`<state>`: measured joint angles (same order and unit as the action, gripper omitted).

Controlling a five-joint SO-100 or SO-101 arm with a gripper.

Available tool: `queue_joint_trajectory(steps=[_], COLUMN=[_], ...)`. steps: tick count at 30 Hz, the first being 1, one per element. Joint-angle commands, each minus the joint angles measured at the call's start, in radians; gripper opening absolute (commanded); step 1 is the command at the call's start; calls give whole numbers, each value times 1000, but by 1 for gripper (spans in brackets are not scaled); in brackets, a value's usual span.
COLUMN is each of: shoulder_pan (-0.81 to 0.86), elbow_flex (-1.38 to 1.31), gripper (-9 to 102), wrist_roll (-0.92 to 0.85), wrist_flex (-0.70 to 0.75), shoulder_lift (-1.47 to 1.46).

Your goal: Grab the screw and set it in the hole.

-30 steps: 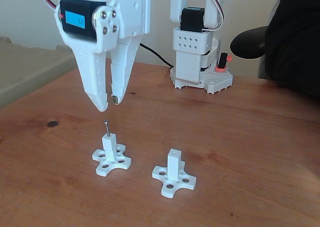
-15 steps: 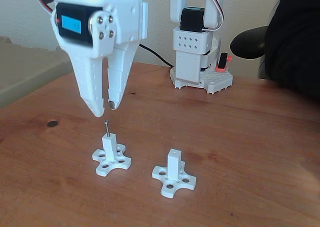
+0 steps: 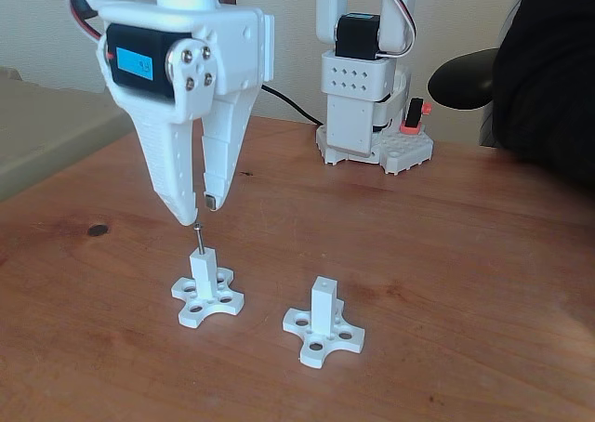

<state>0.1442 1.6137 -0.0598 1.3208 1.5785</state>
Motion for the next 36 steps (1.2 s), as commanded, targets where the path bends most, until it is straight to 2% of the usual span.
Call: queue_joint_trajectory(steps=[1,36], shoulder_pan=[-3,2], elbow_flex=[-91,-92], gripper=[7,7], wrist_roll=[-18,-29], wrist_flex=[-25,-44], shoulder_lift=[17,-25])
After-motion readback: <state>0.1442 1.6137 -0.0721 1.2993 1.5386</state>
